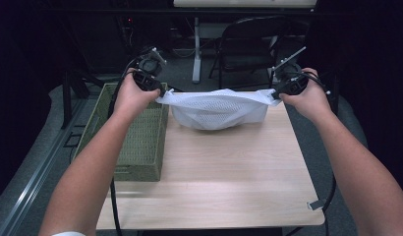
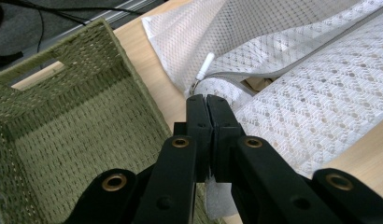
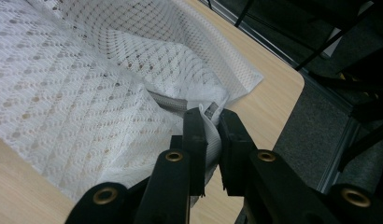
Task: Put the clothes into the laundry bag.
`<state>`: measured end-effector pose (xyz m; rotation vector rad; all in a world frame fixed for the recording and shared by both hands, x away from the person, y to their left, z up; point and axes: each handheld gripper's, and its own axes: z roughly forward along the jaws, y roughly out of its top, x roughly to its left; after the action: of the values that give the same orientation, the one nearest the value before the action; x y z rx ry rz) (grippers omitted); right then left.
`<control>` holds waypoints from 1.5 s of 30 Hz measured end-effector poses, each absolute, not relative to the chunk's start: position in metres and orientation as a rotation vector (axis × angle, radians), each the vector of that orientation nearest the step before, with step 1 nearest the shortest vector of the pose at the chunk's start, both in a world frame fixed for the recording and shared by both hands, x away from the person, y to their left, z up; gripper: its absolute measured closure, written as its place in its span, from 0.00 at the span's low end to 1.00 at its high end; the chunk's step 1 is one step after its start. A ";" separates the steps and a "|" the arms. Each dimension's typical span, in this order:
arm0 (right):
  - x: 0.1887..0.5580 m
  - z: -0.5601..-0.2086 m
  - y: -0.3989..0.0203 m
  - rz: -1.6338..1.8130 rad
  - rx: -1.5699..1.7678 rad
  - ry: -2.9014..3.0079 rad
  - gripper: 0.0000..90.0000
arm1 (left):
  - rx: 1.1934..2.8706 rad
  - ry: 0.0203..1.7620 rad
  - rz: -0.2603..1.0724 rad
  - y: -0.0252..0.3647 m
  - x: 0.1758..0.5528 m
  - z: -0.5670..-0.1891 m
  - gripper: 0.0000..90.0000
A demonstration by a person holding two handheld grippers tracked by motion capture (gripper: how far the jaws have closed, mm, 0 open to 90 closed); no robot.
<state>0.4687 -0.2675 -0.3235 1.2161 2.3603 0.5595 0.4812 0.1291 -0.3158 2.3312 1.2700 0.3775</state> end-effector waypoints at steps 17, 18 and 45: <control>0.450 -0.336 -0.265 0.544 1.156 2.412 0.91 | 2.340 1.250 0.311 0.137 0.467 -0.334 0.99; 0.449 -0.337 -0.265 0.546 1.152 2.419 0.91 | 2.344 1.246 0.307 0.137 0.466 -0.335 0.99; 0.413 -0.360 -0.268 0.519 1.106 2.495 0.91 | 2.413 1.168 0.225 0.136 0.421 -0.364 0.98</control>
<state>0.4134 -0.2684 -0.3598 1.1062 2.4954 0.5192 0.4214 0.1364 -0.3636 2.4132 1.1681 0.2247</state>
